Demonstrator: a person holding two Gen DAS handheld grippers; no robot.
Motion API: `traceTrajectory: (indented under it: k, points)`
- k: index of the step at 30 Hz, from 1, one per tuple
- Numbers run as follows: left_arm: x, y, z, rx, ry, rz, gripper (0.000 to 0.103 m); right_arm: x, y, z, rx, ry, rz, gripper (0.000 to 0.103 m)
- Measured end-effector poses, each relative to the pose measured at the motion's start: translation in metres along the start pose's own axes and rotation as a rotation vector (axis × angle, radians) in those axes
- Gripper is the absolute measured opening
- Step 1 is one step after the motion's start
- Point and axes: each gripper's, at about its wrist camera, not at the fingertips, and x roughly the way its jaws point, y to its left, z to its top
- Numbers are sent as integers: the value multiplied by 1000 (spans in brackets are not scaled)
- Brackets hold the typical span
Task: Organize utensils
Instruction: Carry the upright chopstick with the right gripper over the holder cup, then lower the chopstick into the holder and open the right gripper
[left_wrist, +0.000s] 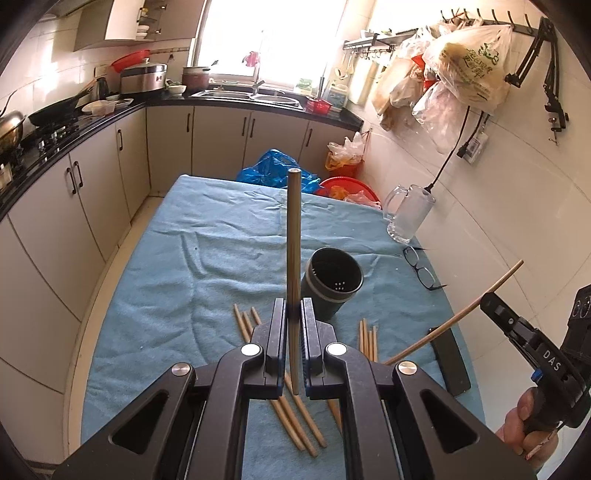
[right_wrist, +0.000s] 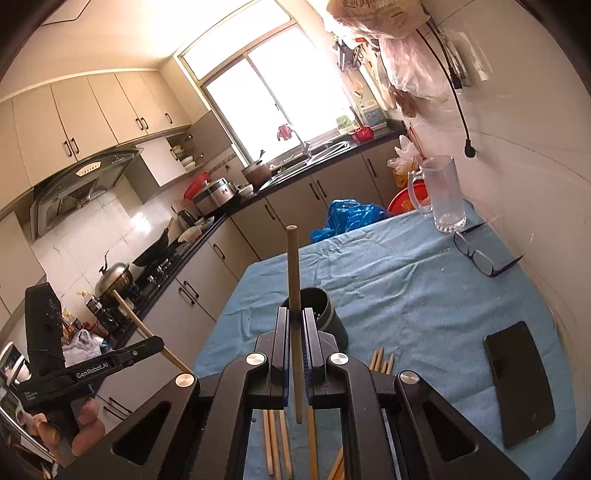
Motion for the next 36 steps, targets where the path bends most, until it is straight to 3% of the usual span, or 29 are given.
traceTrajectory:
  k: [10,22,30,36]
  points:
    - [8,-28,33,51,-12,-20,6,-4,6,31,-6,-53,7,7]
    - [21,-45,96,51,-88,-41,6,21,15,75,-5,-111,-14,7]
    - [77,-29,107,-9,-39,-44,6,60,8,93,19,-109,-37,7]
    - [109,-16,102,-39,14,-43,6,97,-3,90,42,-56,-62,7]
